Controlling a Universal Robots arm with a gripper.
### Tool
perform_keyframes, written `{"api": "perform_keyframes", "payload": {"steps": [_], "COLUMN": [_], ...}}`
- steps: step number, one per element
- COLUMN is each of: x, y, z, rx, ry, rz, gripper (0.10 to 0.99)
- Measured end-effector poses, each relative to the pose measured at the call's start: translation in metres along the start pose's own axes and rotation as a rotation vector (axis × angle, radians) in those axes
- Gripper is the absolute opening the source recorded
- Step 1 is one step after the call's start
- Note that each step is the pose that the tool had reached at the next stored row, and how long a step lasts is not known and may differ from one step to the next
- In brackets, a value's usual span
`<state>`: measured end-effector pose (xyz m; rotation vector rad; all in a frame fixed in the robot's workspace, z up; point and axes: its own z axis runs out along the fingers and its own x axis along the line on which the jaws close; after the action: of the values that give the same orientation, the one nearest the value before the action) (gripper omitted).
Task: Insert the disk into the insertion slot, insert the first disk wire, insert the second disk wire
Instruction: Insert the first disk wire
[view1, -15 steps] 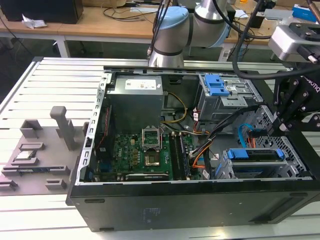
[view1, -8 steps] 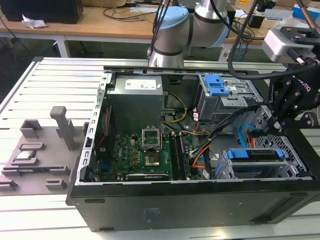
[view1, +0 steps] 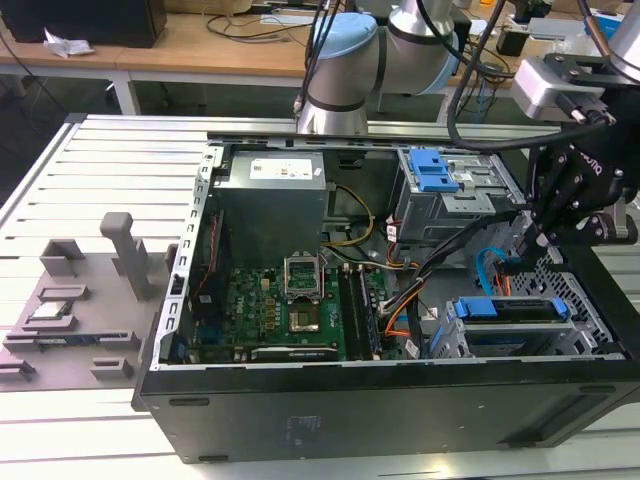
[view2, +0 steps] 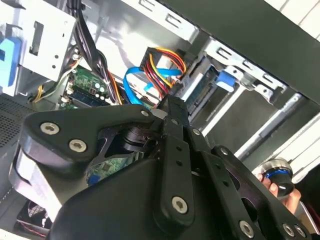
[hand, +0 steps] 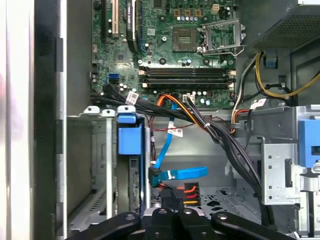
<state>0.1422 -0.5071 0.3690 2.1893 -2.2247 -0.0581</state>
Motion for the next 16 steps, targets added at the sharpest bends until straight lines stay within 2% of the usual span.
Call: {"api": "perform_keyframes", "payload": {"steps": [3, 9, 10, 11, 12, 14, 16], "x": [-0.0016, -0.0017, -0.0017, -0.0017, -0.0017, -0.0016, -0.0016], "y": [-0.0022, -0.0022, -0.0022, -0.0022, -0.0022, -0.0023, -0.0025], "z": [0.0023, 0.0023, 0.0023, 0.0024, 0.0024, 0.0056, 0.0086], "rx": [0.0, 0.0, 0.0, 0.0, 0.0, 0.0, 0.0], "ry": [0.0009, 0.001, 0.001, 0.0009, 0.0011, 0.0114, 0.0153], "rz": [0.0, 0.0, 0.0, 0.0, 0.0, 0.0, 0.001], "gripper": [0.106, 0.114, 0.169, 0.302, 0.302, 0.302, 0.302]}}
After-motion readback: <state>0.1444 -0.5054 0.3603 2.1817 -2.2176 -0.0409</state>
